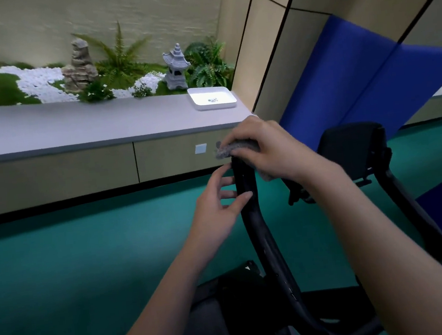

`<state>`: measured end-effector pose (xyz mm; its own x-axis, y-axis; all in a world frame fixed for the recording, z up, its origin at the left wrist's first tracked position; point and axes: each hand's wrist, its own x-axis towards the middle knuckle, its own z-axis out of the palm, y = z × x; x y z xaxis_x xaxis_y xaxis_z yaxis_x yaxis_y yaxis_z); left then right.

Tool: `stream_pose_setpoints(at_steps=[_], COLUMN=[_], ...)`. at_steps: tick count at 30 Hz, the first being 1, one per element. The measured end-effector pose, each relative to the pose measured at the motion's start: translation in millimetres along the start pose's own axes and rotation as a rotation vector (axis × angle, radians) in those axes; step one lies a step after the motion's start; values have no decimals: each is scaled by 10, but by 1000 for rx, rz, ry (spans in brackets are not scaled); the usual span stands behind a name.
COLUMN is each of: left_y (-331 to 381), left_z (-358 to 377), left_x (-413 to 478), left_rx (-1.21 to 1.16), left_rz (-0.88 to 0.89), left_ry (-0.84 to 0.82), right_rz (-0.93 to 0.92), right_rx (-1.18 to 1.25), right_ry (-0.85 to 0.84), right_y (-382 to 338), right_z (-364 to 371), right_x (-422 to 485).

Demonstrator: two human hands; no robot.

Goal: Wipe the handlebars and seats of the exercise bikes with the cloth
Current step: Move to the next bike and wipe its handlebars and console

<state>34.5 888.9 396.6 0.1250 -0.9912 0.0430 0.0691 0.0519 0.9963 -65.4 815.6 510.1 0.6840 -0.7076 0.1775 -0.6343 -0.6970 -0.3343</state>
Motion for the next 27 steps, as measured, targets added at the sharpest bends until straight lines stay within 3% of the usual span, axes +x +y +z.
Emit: stream_pose_setpoints(at_steps=[3, 5, 8, 11, 14, 18, 24, 27], left_y=[-5, -12, -31, -32, -24, -14, -30, -44], left_z=[26, 23, 31, 54, 50, -9, -88, -89], left_x=[6, 12, 24, 32, 18, -20, -87, -110], left_rx=[-14, -39, -66, -106, -137, -171, -178, -202], left_rz=[1, 4, 10, 8, 2, -19, -49, -55], left_ry=[24, 33, 41, 58, 55, -12, -120, -131], right_rz=[24, 105, 166, 7, -83, -23, 35, 19], right_rx=[-73, -29, 53, -2, -56, -111, -49, -68], right_ry=[-187, -199, -16, 233, 327, 524, 543, 646], right_y=[28, 67, 132, 44, -13, 20, -29, -48], right_z=[-111, -136, -70, 78, 261, 526, 773, 638], right_x=[173, 196, 21, -183, -200, -467, -1012, -834])
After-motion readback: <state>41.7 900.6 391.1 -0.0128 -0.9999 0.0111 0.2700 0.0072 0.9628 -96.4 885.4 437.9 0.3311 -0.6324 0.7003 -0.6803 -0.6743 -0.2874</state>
